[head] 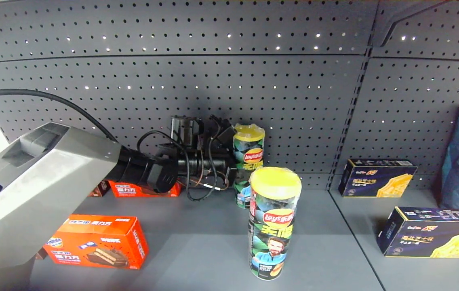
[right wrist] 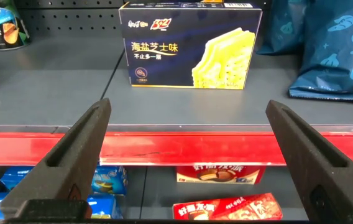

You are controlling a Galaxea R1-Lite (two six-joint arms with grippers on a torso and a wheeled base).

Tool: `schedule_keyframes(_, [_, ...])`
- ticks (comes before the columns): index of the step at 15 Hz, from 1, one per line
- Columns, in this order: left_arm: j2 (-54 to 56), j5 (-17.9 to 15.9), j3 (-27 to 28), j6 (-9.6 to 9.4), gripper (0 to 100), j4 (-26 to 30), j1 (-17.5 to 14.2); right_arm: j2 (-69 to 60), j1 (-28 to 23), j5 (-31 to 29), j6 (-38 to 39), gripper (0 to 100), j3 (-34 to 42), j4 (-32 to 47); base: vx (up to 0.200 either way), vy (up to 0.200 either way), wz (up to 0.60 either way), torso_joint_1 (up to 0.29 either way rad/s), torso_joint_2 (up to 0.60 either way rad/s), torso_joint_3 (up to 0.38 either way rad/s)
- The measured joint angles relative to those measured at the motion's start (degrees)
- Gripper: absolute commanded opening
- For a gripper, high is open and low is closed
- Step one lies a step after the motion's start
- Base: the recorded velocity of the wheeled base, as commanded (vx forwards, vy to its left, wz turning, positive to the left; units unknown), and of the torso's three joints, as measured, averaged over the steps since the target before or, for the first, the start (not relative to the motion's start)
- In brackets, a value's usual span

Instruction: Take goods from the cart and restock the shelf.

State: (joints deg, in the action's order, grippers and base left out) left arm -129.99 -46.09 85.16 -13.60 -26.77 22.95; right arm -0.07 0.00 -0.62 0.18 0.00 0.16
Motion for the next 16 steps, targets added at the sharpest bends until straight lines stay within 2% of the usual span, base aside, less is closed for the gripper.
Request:
schedule_keyframes(4, [2.15,0.17,-3.35,-0.16,100,-0.57,-0.44,0.0,0.0,0.0,0.0,100,0.0,0.0,0.0,0.0,0.0,0.0,0.0,0.0])
schedule_keyframes(6, [4.94,1.16,-6.97,-0.32,100,-1.15,-0.72,0.0,0.0,0.0,0.0,100,0.0,0.02,0.0,0.0,0.0,0.0,0.0,0.0])
schedule_keyframes(12, [13.56,13.08,-22.35,-0.46,100,-5.24,-0.68,0.0,0.0,0.0,0.0,100,0.0,0.0,0.0,0.0,0.0,0.0,0.0,0.0])
schedule_keyframes(16, [15.63,22.06,-26.49,-0.05,100,-7.79,1.0,0.0,0.0,0.02,0.0,100,0.0,0.0,0.0,0.0,0.0,0.0,0.0,0.0])
